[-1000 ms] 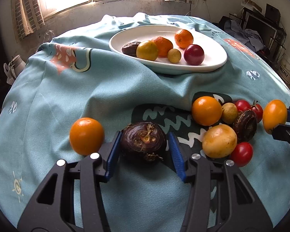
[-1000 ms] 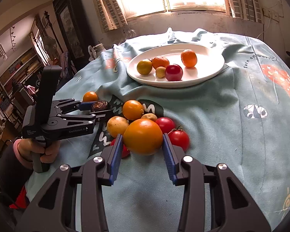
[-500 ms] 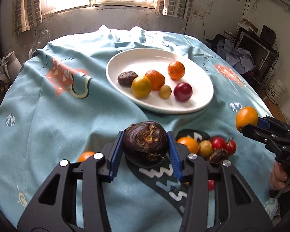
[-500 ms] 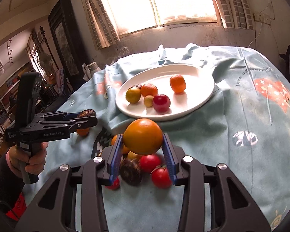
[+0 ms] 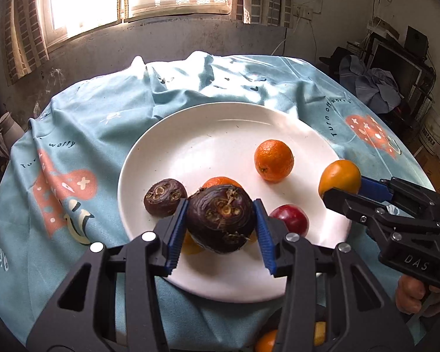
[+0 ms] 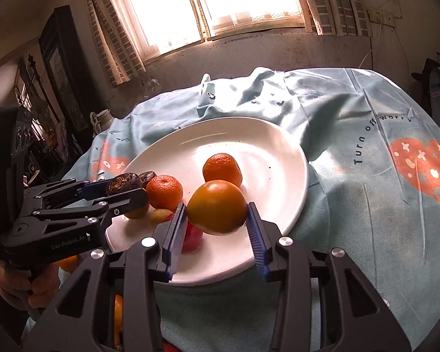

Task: Organize fruits
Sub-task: 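Lower both held fruits onto the white plate and open both tools, then move the left tool to a loose orange while the right tool approaches a red tomato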

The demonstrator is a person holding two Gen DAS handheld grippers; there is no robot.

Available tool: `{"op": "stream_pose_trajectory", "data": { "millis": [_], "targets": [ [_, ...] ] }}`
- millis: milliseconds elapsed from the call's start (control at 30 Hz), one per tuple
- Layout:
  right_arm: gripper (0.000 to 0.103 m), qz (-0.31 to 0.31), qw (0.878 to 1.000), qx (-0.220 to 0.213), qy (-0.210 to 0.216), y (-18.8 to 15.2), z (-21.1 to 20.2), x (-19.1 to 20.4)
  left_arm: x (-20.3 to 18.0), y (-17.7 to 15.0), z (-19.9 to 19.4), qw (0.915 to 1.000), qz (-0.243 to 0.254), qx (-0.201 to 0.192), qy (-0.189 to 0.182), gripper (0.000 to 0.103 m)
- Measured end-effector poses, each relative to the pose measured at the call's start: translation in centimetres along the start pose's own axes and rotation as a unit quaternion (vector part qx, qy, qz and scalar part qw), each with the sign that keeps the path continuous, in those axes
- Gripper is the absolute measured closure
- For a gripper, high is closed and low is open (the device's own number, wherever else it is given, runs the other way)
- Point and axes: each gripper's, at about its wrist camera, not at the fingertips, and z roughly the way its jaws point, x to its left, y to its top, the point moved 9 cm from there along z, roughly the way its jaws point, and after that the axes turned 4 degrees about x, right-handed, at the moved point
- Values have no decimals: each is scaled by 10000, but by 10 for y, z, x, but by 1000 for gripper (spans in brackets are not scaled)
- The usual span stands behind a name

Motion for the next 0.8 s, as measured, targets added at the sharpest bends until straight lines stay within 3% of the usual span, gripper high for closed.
{"op": "stream_pose_trajectory", "data": {
  "millis": [33,100,233,433,667,800],
  "targets": [
    [61,-49,10000,54,-40,-1,2,1,1,1,-1,9999,23,-36,123,36],
    [51,-101,9999,104,-60,-4,0,3,7,5,-14,9991,-32,-263,337,12],
    [46,-293,9994,-185,-23,-6,-27,13,13,-4,-51,9981,-38,-526,311,10],
    [44,-465,9986,-249,35,-40,-59,24,36,-61,-93,9951,-358,-820,410,2],
    [43,-495,9987,90,-58,-78,-67,29,41,-118,-86,9963,-752,-375,155,2],
    [43,-829,9962,224,-166,-92,-74,36,47,-126,-93,9950,-481,-504,715,2]
  ]
}}
